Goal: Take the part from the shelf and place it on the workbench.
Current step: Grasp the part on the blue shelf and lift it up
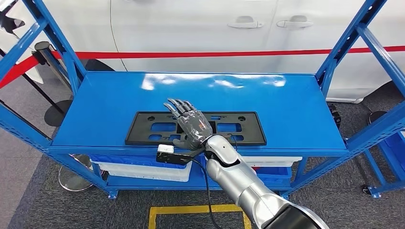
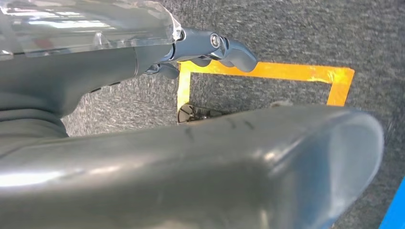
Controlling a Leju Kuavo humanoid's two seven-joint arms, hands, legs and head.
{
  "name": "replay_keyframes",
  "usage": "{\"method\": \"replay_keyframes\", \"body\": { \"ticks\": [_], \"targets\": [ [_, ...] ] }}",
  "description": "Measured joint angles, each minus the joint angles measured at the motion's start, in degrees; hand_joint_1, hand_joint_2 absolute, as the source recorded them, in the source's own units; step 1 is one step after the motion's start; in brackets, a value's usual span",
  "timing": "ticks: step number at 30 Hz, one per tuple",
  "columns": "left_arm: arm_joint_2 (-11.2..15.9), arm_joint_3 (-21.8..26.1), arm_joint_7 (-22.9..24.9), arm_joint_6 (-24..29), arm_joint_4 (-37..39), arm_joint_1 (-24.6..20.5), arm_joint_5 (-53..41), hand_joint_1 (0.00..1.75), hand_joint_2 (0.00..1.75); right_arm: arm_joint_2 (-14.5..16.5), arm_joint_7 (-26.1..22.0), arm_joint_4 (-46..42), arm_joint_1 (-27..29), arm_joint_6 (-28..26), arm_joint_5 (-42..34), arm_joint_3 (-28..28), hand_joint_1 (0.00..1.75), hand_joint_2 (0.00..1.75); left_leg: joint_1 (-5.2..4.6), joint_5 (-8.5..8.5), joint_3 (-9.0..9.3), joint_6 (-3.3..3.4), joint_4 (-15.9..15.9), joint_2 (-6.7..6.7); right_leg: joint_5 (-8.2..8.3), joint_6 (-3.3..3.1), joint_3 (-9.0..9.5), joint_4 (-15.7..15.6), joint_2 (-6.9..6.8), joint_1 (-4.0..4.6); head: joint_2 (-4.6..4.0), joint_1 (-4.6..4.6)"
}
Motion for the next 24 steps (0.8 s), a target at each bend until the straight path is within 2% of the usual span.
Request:
{"method": "replay_keyframes", "body": {
  "ticks": [1, 2, 4, 6, 8, 10, 11, 12, 13, 15, 17, 19, 21, 22, 24],
  "targets": [
    [0.0, 0.0, 0.0, 0.0, 0.0, 0.0, 0.0, 0.00, 0.00, 0.0, 0.2, 0.0, -0.1, 0.0, 0.2, 0.4, 0.00, 1.75, -0.06, -0.12, 0.09, -0.29, 0.0, -0.02, 1.10, -0.18, 1.27, -3.0, 0.00, 0.13, 0.00, -0.02],
    [-0.1, 0.0, 0.0, -0.1, 0.0, 0.0, 0.0, 0.00, 0.00, 0.0, 0.4, 0.1, -0.1, 0.0, 0.4, 0.9, 0.00, 1.75, -0.13, -0.19, 0.12, -0.61, 0.0, -0.04, 1.39, -0.34, 1.92, -4.5, 0.04, 0.30, 0.00, -0.03],
    [-0.1, 0.0, 0.0, -0.1, 0.0, 0.0, 0.0, 0.00, 0.00, 0.0, 0.8, 0.2, -0.1, -0.1, 0.7, 1.5, 0.00, 1.75, -0.12, -0.18, 0.19, -1.38, -0.2, -0.02, 1.17, -0.77, 2.10, -5.3, 0.18, 0.54, 0.00, -0.06],
    [-0.1, 0.1, 0.0, -0.1, 0.0, 0.0, 0.0, 0.00, 0.00, 0.1, 0.9, 0.4, 0.0, -0.1, 0.8, 1.9, 0.00, 1.75, 0.05, -0.81, 0.08, -1.98, 0.3, 0.05, 1.40, -1.50, 2.48, -5.9, 0.18, 0.38, 0.00, -0.08],
    [-0.1, 0.1, -0.1, -0.1, 0.0, 0.0, 0.0, 0.00, 0.00, 0.1, 0.9, 0.4, -0.1, -0.1, 0.8, 2.2, 0.00, 1.75, 0.14, -3.46, -1.87, -2.24, 4.8, 0.08, 1.51, -2.25, 2.93, -6.4, 0.04, 0.25, 0.00, -0.11],
    [-0.1, 0.2, -0.1, -0.2, 0.0, 0.0, 0.0, 0.00, 0.00, 0.1, 0.7, 0.6, 0.0, 0.1, 0.6, 2.4, 0.00, 1.75, 0.12, -6.77, -5.49, -2.40, 12.3, 0.08, 1.37, -2.68, 3.05, -6.4, -0.03, 0.48, 0.00, -0.13],
    [-0.1, 0.2, -0.1, -0.2, 0.0, 0.1, 0.0, 0.00, 0.00, 0.1, 0.5, 0.7, 0.1, 0.3, 0.4, 2.5, 0.00, 1.75, 0.12, -7.39, -6.87, -2.47, 14.9, 0.08, 1.28, -2.79, 3.09, -6.3, -0.03, 0.63, 0.00, -0.13],
    [-0.1, 0.2, -0.1, -0.2, 0.0, 0.1, 0.0, 0.00, 0.00, 0.1, 0.2, 0.8, 0.1, 0.6, -0.1, 2.5, 0.00, 1.75, 0.11, -6.96, -7.35, -2.49, 15.6, 0.08, 1.17, -2.84, 3.13, -6.2, 0.00, 0.74, 0.00, -0.12],
    [-0.1, 0.3, -0.1, -0.2, 0.0, 0.2, 0.0, 0.00, 0.00, 0.1, -0.2, 0.8, 0.2, 0.9, -0.6, 2.5, 0.00, 1.75, 0.11, -5.49, -6.73, -2.43, 14.0, 0.09, 1.03, -2.84, 3.20, -6.0, 0.07, 0.82, 0.00, -0.12],
    [0.0, 0.3, -0.1, -0.2, 0.0, 0.2, 0.0, 0.00, 0.00, 0.1, -1.1, 0.9, 0.2, 1.3, -1.7, 2.5, 0.00, 1.75, 0.06, -1.66, -3.12, -2.06, 6.6, 0.11, 0.59, -2.62, 3.38, -5.6, 0.20, 0.94, 0.00, -0.11],
    [0.0, 0.4, -0.2, -0.2, 0.0, 0.1, 0.0, 0.00, 0.00, 0.1, -2.2, 0.8, 0.1, 2.2, -3.3, 2.5, 0.00, 1.75, -0.17, -0.10, -0.52, -1.54, 1.2, 0.07, 0.25, -2.21, 3.34, -5.2, 0.29, 1.12, 0.00, -0.08],
    [0.0, 0.4, -0.2, -0.3, 0.0, 0.1, 0.0, 0.00, 0.00, 0.1, -4.5, 0.7, 0.1, 4.4, -6.4, 2.4, 0.00, 1.75, -0.46, -0.21, -0.26, -1.16, 0.5, 0.02, 0.25, -1.80, 3.20, -5.2, 0.31, 1.15, 0.00, -0.06],
    [-0.1, 0.4, -0.2, -0.5, 0.0, 0.2, 0.0, 0.00, 0.00, 0.1, -8.4, 0.2, 0.3, 8.3, -11.7, 1.9, 0.00, 1.75, -0.19, 0.02, -0.17, -0.66, 0.1, 0.07, -0.14, -1.24, 3.04, -4.9, 0.27, 1.11, 0.00, -0.04],
    [-0.1, 0.4, -0.3, -0.6, 0.0, 0.2, -0.1, 0.00, 0.00, 0.1, -10.6, -0.2, 0.3, 10.6, -14.7, 1.3, 0.00, 1.75, -0.02, 0.12, -0.10, -0.34, 0.0, 0.12, -0.92, -0.93, 2.55, -3.8, 0.26, 1.07, 0.00, 0.01],
    [-0.1, 0.4, -0.3, -0.7, 0.0, 0.1, -0.1, 0.00, 0.00, 0.0, -14.2, -0.9, 0.3, 14.7, -19.9, 0.0, 0.00, 1.75, 0.13, 0.21, -0.01, 0.12, -0.2, 0.18, -3.67, -0.37, 0.19, 1.2, 0.21, 0.81, 0.00, 0.11]
  ]
}}
